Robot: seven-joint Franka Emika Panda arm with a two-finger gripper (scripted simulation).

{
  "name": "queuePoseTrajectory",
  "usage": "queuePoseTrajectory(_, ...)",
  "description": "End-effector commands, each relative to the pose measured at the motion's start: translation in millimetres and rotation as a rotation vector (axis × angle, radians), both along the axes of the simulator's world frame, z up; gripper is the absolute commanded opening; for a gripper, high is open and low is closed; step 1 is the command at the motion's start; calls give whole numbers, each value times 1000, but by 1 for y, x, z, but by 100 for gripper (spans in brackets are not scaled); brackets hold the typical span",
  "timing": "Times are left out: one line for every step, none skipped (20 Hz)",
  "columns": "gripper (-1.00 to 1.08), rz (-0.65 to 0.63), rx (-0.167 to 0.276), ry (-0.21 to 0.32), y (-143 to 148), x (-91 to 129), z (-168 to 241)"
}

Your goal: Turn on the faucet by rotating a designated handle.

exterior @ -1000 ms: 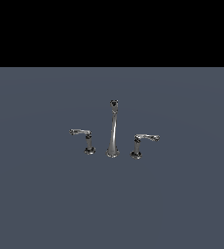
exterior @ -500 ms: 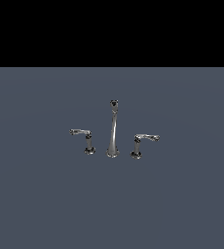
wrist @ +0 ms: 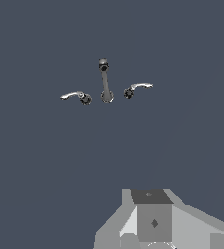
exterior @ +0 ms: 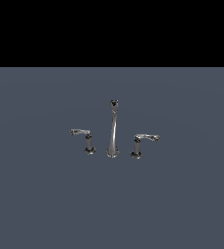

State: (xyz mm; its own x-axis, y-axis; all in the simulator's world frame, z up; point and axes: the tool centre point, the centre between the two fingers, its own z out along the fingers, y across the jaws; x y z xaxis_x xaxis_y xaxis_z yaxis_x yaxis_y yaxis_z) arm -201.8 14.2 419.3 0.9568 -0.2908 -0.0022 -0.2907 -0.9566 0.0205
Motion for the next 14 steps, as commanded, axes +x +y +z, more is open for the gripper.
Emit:
queuePoseTrajectory(-100,-68,1,-1,0,11,-16)
queuePoseTrajectory(-100,-96,1,-1,0,16,-23)
queuePoseTrajectory(-100,-124,2,-2,0,21,-29)
queuePoseTrajectory(-100,-151,2,-2,-1,25,-36)
queuePoseTrajectory(-100,-179,3,-2,-1,30,-43)
queuePoseTrajectory(-100,-207,3,-3,-2,35,-49)
queuePoseTrajectory(-100,-235,3,-3,-3,39,-56)
queuePoseTrajectory(-100,-262,4,-3,-4,44,-62)
queuePoseTrajectory(-100,-290,4,-4,-5,49,-69)
queuePoseTrajectory(-100,-318,4,-4,-6,53,-75)
queuePoseTrajectory(-100,-346,5,-5,-7,58,-82)
queuePoseTrajectory(-100,-374,5,-5,-9,62,-89)
queuePoseTrajectory(-100,-401,6,-5,-10,67,-95)
queuePoseTrajectory(-100,-429,6,-6,-12,71,-102)
